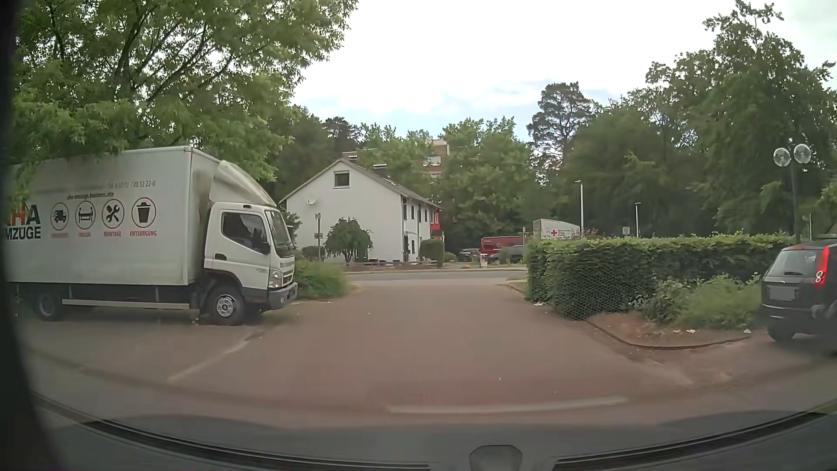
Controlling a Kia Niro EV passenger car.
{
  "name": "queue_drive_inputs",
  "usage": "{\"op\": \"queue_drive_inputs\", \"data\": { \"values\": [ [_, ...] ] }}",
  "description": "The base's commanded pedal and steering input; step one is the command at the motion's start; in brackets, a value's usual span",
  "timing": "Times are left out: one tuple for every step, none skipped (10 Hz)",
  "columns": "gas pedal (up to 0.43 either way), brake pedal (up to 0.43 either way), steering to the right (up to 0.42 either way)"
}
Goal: Follow the waypoints while adhering to traffic rules and regulations
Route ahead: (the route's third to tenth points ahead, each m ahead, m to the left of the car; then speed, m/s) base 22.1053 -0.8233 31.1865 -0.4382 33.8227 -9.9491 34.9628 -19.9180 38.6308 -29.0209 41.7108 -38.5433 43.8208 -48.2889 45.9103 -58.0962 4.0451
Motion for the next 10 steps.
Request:
{"op": "queue_drive_inputs", "data": {
  "values": [
    [0.008, 0.006, -0.018],
    [0.008, 0.006, -0.018],
    [0.008, 0.006, -0.018],
    [0.008, 0.006, -0.018],
    [0.008, 0.006, -0.019],
    [0.008, 0.006, -0.018],
    [0.008, 0.006, -0.018],
    [0.008, 0.006, -0.018],
    [0.008, 0.006, -0.017],
    [0.008, 0.006, -0.013]
  ]
}}
